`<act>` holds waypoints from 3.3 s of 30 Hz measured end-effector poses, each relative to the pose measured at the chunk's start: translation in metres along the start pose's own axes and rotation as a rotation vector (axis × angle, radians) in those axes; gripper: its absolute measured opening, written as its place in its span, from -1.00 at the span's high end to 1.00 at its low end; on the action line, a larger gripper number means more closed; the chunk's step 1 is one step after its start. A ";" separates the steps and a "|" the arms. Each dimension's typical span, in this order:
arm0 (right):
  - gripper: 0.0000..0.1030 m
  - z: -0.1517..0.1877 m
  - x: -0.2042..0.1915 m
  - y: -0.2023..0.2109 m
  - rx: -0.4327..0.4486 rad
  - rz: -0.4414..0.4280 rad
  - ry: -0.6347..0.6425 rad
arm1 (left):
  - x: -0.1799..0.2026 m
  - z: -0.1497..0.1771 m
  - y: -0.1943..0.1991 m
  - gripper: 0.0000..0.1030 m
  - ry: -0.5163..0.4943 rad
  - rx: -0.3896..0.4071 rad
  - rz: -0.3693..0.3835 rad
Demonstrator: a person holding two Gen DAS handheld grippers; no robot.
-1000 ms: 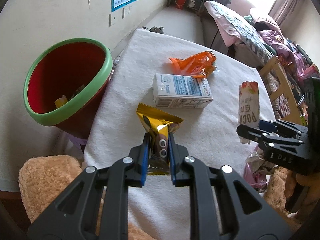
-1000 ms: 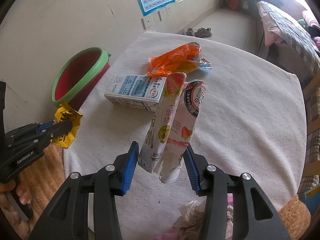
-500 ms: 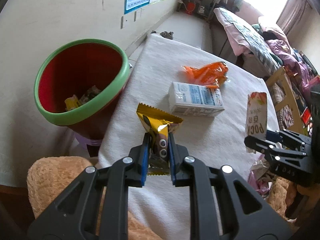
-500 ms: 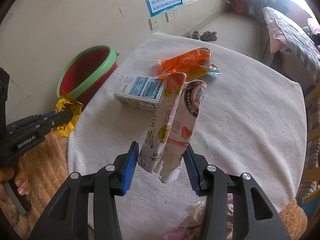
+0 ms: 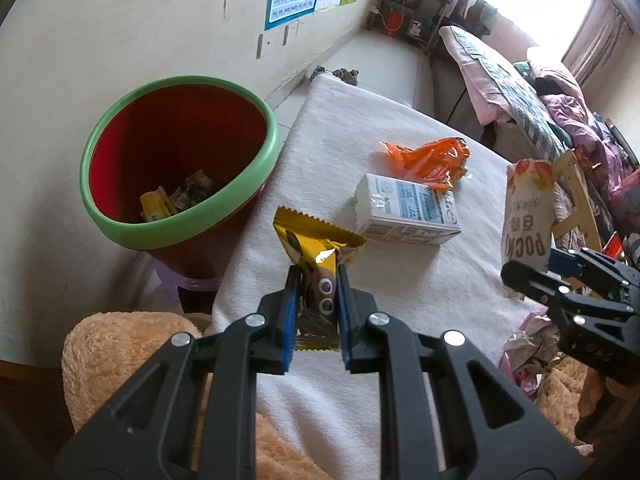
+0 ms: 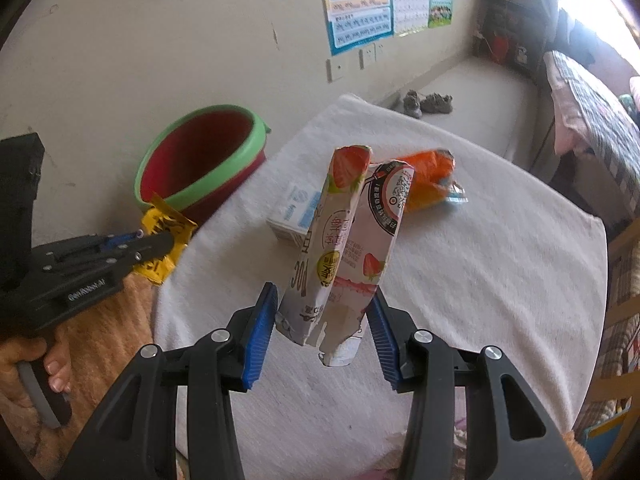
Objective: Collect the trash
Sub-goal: 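Lift and carry the gold wrapper and strawberry pouches over the red bin, then open both grippers to drop the wrapper and pouches into the bin, then move both grippers back over the table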
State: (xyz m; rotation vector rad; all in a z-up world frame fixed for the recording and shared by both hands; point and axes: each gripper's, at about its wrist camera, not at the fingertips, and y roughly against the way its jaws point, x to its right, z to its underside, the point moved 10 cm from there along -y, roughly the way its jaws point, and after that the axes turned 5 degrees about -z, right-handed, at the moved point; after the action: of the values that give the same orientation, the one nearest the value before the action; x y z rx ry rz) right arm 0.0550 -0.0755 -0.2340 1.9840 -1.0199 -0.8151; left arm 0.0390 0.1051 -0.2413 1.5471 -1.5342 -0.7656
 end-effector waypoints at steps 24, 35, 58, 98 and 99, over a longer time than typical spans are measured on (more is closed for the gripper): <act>0.13 -0.028 -0.046 -0.019 -0.015 -0.030 0.109 | -0.049 -0.006 0.002 0.68 0.110 0.024 -0.027; 0.13 -0.055 -0.058 -0.033 0.000 -0.060 0.134 | -0.078 -0.025 0.002 0.68 0.143 0.054 -0.076; 0.07 -0.157 -0.140 -0.110 0.017 -0.108 0.285 | -0.149 -0.093 -0.021 0.68 0.284 0.092 -0.140; -0.40 0.088 0.132 0.049 -0.060 0.130 -0.380 | 0.035 -0.012 -0.017 -0.06 0.002 -0.045 0.042; -0.41 0.099 0.133 0.048 -0.077 0.102 -0.415 | 0.047 -0.007 -0.018 -0.06 -0.023 -0.054 0.055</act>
State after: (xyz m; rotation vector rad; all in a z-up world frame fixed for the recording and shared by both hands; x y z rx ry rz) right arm 0.0221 -0.2406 -0.2714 1.7182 -1.2893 -1.2215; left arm 0.0576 0.0585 -0.2479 1.4554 -1.5537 -0.7902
